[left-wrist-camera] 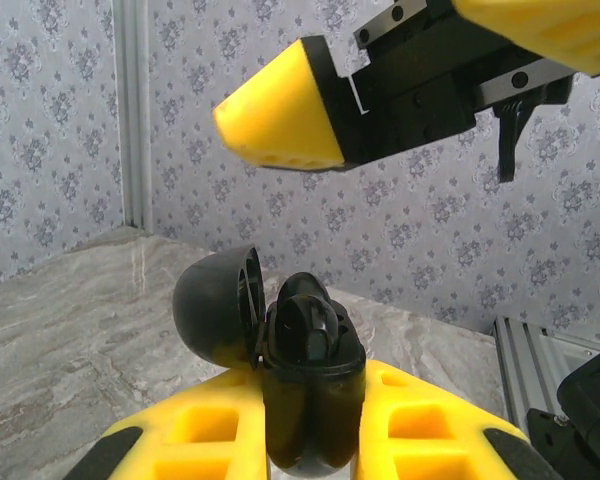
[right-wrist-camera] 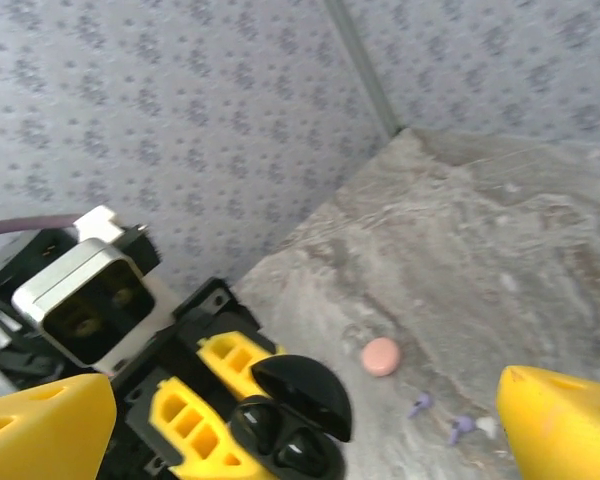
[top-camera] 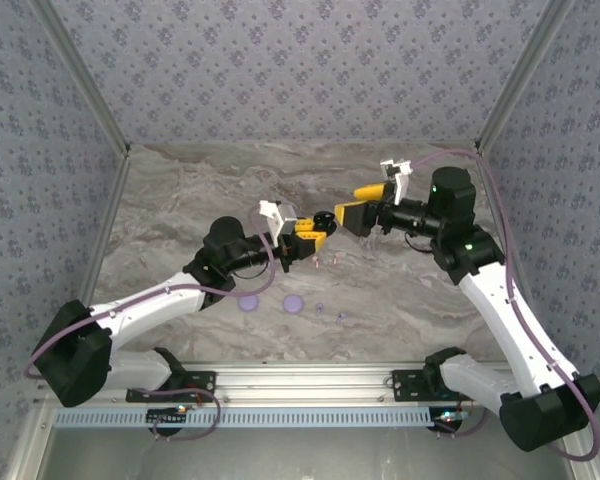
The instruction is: Insert the wireless bluetooth earbuds into the charging case
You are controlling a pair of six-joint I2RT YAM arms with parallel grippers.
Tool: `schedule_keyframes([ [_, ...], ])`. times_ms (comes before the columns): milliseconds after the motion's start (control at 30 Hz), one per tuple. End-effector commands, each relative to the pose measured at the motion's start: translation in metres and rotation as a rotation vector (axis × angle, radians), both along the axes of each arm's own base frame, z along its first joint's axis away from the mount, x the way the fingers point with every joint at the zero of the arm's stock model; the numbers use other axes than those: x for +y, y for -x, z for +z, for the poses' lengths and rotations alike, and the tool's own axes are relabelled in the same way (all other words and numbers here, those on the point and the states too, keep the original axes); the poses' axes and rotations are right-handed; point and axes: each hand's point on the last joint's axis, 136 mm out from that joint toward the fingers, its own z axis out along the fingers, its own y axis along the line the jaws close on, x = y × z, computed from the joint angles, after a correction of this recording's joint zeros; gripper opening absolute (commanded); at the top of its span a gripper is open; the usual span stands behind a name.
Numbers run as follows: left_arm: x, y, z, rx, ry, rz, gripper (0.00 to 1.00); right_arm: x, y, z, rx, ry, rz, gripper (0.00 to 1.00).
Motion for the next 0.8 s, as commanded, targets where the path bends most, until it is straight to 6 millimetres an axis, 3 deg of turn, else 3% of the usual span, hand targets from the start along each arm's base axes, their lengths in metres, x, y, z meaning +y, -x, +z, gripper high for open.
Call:
schedule_keyframes([
  [0, 0.001, 0.008, 0.036, -0.082, 0.080, -0.035, 0.00, 0.019, 0.019, 0.004, 0.042, -0.044, 0.151, 1.00],
  [267, -0.001, 0.009, 0.042, -0.089, 0.084, -0.053, 0.00, 0.045, 0.028, -0.008, 0.079, 0.013, 0.253, 1.00],
  [767, -0.004, 0.003, 0.019, -0.045, 0.015, -0.034, 0.00, 0.036, 0.048, 0.004, -0.012, 0.036, 0.265, 0.98],
])
